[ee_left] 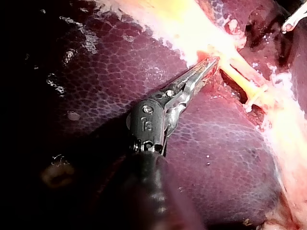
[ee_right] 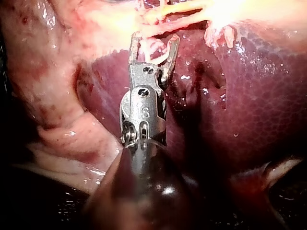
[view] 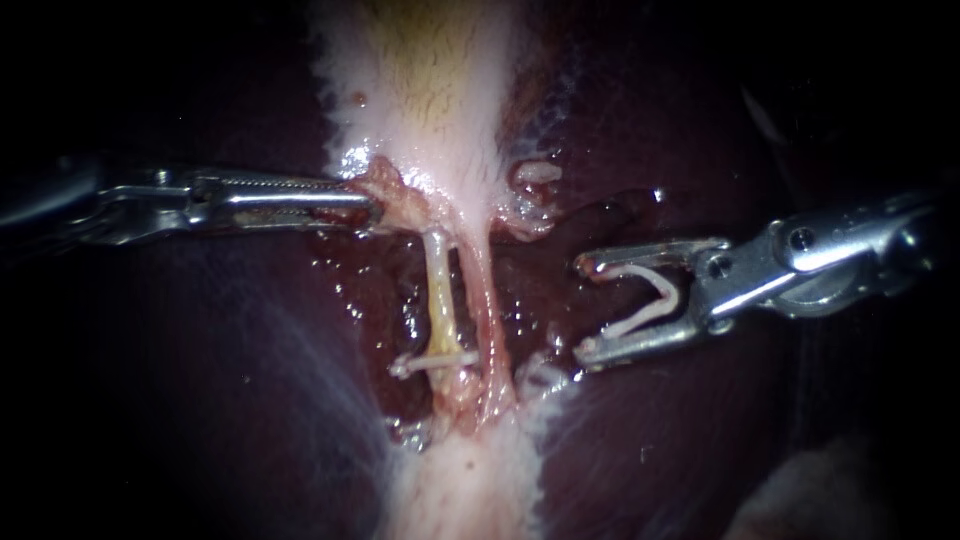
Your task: Clipping second clip left tube
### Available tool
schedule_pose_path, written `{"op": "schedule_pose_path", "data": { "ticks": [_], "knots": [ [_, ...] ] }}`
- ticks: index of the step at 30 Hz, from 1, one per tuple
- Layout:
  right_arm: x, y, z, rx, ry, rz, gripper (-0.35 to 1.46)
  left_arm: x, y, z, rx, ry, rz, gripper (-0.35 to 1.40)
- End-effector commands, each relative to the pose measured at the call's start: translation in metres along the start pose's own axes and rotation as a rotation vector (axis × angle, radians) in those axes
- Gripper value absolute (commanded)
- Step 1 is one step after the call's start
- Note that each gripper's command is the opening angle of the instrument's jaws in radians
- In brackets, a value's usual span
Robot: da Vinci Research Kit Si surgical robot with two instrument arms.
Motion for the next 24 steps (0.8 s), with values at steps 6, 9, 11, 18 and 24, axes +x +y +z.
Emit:
{"op": "schedule_pose_path", "data": {
  "ticks": [6, 9, 11, 18, 24],
  "knots": [
    [-0.0001, 0.0001, 0.0, 0.0, 0.0, 0.001, 0.5, 0.0013, 0.0009, -0.0015, 0.005, 0.001, -0.007, -0.35],
    [-0.0001, 0.0001, 0.0, 0.0, 0.0, 0.001, 0.5, 0.003, 0.0021, -0.0033, 0.015, 0.003, -0.018, -0.35],
    [-0.0001, 0.0001, 0.0, 0.0, 0.0, 0.001, 0.5, 0.0044, 0.003, -0.005, 0.017, 0.015, -0.026, -0.35],
    [0.0, 0.0001, 0.0, 0.0, 0.0, 0.001, 0.5, 0.0072, 0.0053, -0.0079, 0.029, 0.047, 0.008, -0.35],
    [0.0005, -0.0002, 0.0012, 0.004, 0.0, 0.001, 0.5, 0.0065, 0.0051, -0.0075, 0.031, 0.048, 0.012, -0.35]
  ]
}}
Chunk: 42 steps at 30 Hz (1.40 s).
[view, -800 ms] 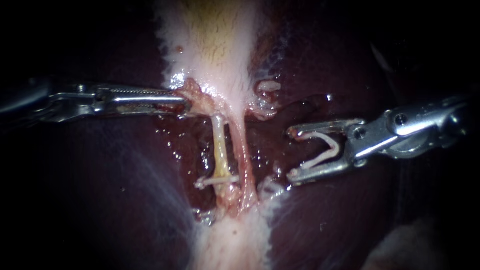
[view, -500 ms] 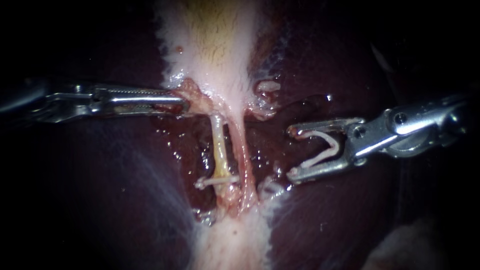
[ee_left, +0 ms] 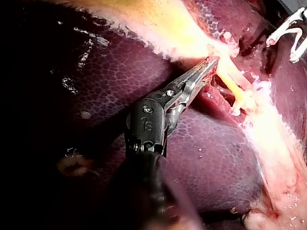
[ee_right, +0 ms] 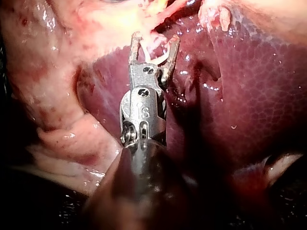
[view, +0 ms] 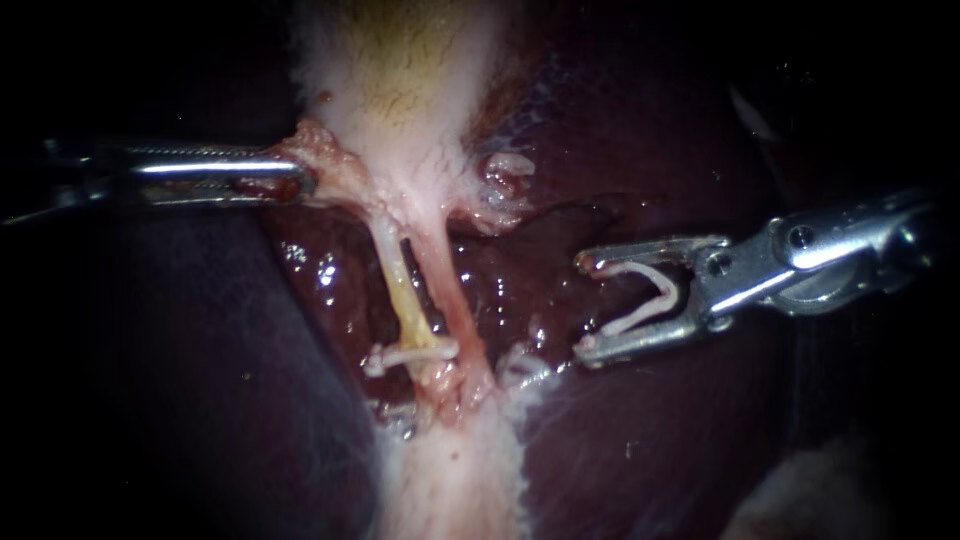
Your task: Clipping second clip left tube
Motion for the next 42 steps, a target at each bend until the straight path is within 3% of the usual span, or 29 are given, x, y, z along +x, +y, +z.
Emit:
{"op": "schedule_pose_path", "data": {
  "ticks": [1, 10, 20, 26, 36, 42],
  "knots": [
    [0.0, -0.0002, 0.0004, 0.005, -0.001, -0.001, 0.5, -0.0001, -0.0001, 0.0001, 0.001, 0.0, 0.002, -0.35],
    [0.0011, -0.0014, 0.0054, 0.017, -0.005, -0.008, 0.5, -0.0002, 0.0001, 0.0002, 0.003, 0.001, 0.002, -0.35],
    [0.0014, -0.0009, 0.0104, 0.022, -0.004, -0.006, 0.5, -0.0003, 0.0002, 0.0002, 0.004, 0.001, 0.002, -0.35],
    [0.0005, -0.0002, 0.0115, 0.022, -0.004, 0.02, 0.5, -0.0003, 0.0003, 0.0002, 0.005, 0.001, 0.002, -0.35],
    [-0.0021, 0.0009, 0.0131, 0.02, -0.041, 0.045, 0.5, -0.0003, 0.0004, 0.0002, 0.005, 0.001, 0.002, -0.35],
    [-0.0025, 0.0017, 0.0141, 0.025, -0.045, 0.05, 0.5, -0.0003, 0.0004, 0.0002, 0.006, 0.001, 0.002, -0.35]
  ]
}}
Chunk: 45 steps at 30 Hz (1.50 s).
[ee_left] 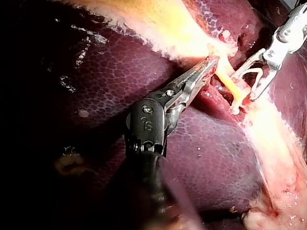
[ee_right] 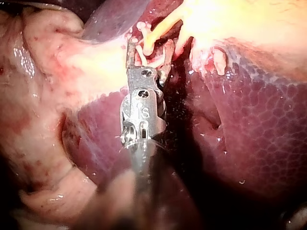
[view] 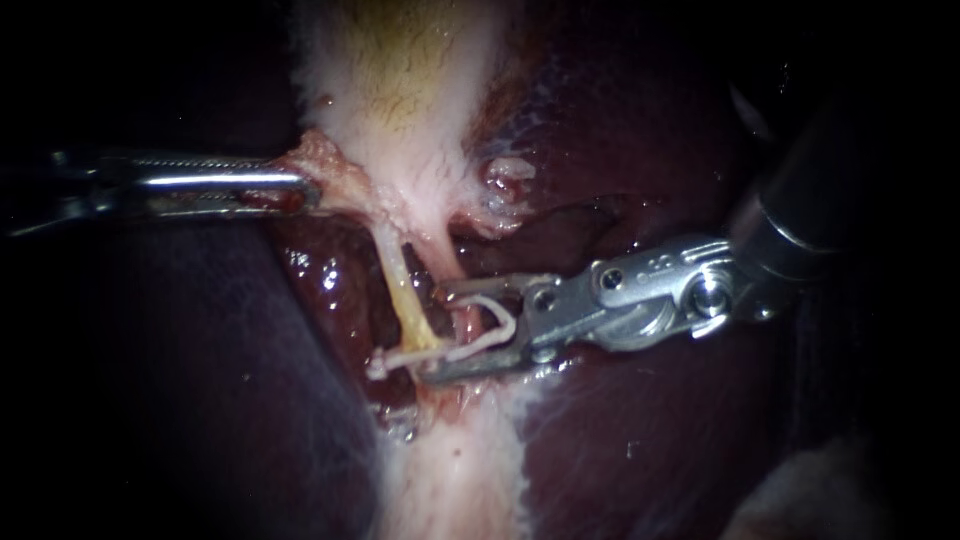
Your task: Clipping second clip left tube
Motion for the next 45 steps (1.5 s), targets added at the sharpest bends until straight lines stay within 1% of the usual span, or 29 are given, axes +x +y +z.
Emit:
{"op": "schedule_pose_path", "data": {
  "ticks": [1, 8, 14, 17, 20, 23, 24, 26, 28, 33, 36, 41, 45],
  "knots": [
    [0.0002, 0.0001, 0.0004, 0.001, 0.0, 0.0, 0.5, 0.0, 0.0, 0.0, 0.0, 0.0, 0.0, -0.35],
    [0.0006, 0.0004, 0.0022, 0.02, -0.003, 0.011, 0.5, -0.0001, 0.0, 0.0001, 0.001, 0.0, 0.0, -0.35],
    [0.0008, 0.0003, 0.0039, 0.049, 0.016, 0.016, 0.5, -0.0002, 0.0, 0.0002, 0.001, 0.0, 0.001, -0.35],
    [0.0012, 0.0, 0.0043, 0.056, 0.034, 0.022, 0.5, -0.0002, 0.0, 0.0003, 0.001, 0.0, 0.001, -0.35],
    [0.0016, -0.0005, 0.0046, 0.081, 0.057, 0.042, 0.5, -0.0002, -0.0001, 0.0003, 0.001, 0.0, 0.001, -0.35],
    [0.0019, -0.0009, 0.0048, 0.125, 0.085, 0.061, 0.5, -0.0002, -0.0001, 0.0003, 0.001, 0.0, 0.001, -0.35],
    [0.002, -0.0011, 0.0048, 0.149, 0.095, 0.065, 0.5, -0.0002, -0.0001, 0.0003, 0.001, 0.0, 0.001, -0.35],
    [0.0022, -0.0014, 0.0048, 0.192, 0.116, 0.074, 0.5, -0.0002, -0.0001, 0.0003, 0.001, 0.0, 0.001, -0.35],
    [0.0024, -0.0019, 0.0049, 0.218, 0.13, 0.085, 0.49, -0.0002, -0.0001, 0.0003, 0.001, 0.0, 0.001, -0.35],
    [0.0033, -0.0033, 0.0047, 0.259, 0.163, 0.071, 0.49, -0.0002, -0.0002, 0.0002, 0.001, 0.0, 0.001, -0.35],
    [0.0043, -0.0044, 0.0043, 0.287, 0.194, 0.069, 0.49, -0.0002, -0.0002, 0.0002, 0.0, 0.0, 0.001, -0.35],
    [0.0059, -0.0063, 0.0044, 0.327, 0.209, 0.067, 0.49, -0.0002, -0.0002, 0.0002, 0.0, 0.0, 0.001, -0.35],
    [0.0064, -0.0069, 0.0045, 0.357, 0.21, 0.066, 0.46, -0.0002, -0.0002, 0.0002, 0.0, 0.0, 0.001, -0.35]
  ]
}}
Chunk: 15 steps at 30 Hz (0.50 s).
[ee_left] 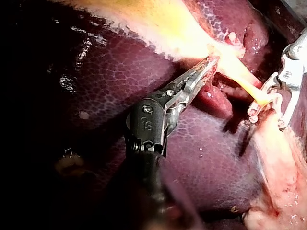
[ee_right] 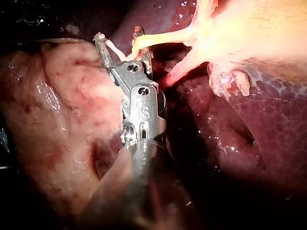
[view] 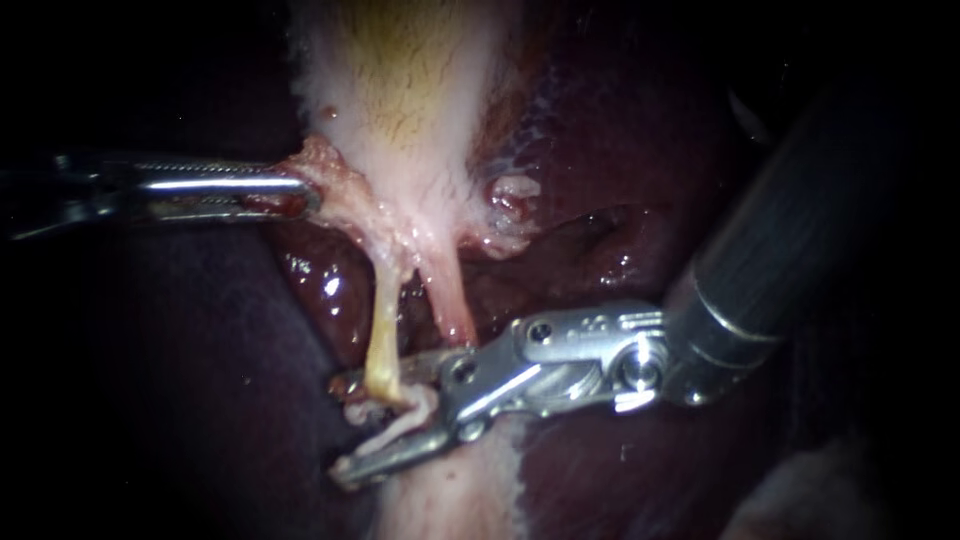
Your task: Clipping second clip left tube
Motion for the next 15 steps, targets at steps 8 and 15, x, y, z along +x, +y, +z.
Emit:
{"op": "schedule_pose_path", "data": {
  "ticks": [8, 15],
  "knots": [
    [-0.0001, 0.0006, -0.0006, -0.008, 0.005, 0.005, 0.39, 0.0, 0.0, 0.0, 0.0, 0.0, 0.0, -0.35],
    [-0.0003, 0.0011, -0.0018, -0.036, -0.004, 0.052, 0.17, 0.0, 0.0, 0.0, 0.0, 0.0, 0.0, -0.35]
  ]
}}
